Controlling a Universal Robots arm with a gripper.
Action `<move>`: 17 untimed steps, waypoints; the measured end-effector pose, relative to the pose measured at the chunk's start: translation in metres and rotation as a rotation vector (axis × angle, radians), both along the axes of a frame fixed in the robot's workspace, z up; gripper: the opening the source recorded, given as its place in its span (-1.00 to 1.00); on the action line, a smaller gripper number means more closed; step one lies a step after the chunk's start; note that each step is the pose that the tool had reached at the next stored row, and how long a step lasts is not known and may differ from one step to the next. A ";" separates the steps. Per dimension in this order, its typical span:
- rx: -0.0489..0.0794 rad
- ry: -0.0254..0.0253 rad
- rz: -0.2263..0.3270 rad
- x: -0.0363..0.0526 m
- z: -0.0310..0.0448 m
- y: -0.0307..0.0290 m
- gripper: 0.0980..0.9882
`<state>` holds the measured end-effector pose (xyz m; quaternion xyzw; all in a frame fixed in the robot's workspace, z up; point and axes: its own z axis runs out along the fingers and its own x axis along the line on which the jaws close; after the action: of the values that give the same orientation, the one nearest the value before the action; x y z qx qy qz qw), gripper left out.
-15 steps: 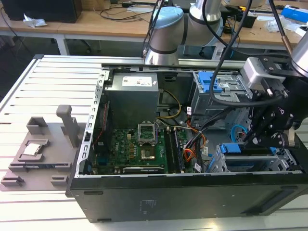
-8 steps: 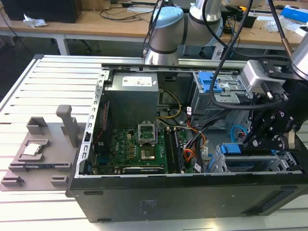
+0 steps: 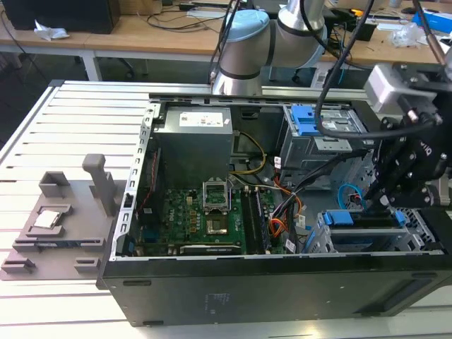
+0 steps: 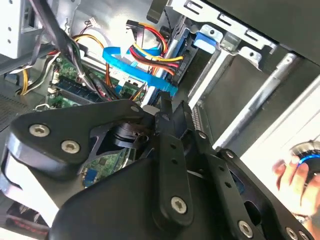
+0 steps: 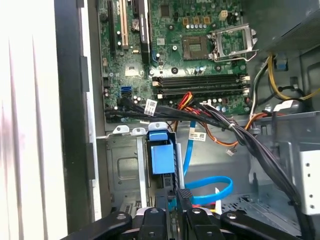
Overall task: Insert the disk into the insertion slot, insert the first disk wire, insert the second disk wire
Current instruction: 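Insert the second disk wire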
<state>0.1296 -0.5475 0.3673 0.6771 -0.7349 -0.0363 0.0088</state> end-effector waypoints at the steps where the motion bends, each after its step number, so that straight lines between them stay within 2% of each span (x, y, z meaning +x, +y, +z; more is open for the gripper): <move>1: 0.000 0.0000 0.000 0.0000 0.0034 0.0000 -0.68; 3: 0.000 0.0000 0.000 0.0000 0.0088 0.0001 -0.68; 6: 0.000 0.0000 0.000 0.0000 0.0125 0.0008 -0.71; 7: 0.000 0.0000 0.000 0.0000 0.0136 0.0012 -0.86; 8: 0.000 0.0000 0.000 0.0000 0.0144 0.0013 -0.86; 9: 0.000 0.0000 0.000 0.0000 0.0154 0.0013 -0.98; 17: 0.000 0.0000 0.000 0.0000 0.0179 0.0014 -0.98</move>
<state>0.1296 -0.5461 0.3852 0.6771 -0.7349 -0.0365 0.0087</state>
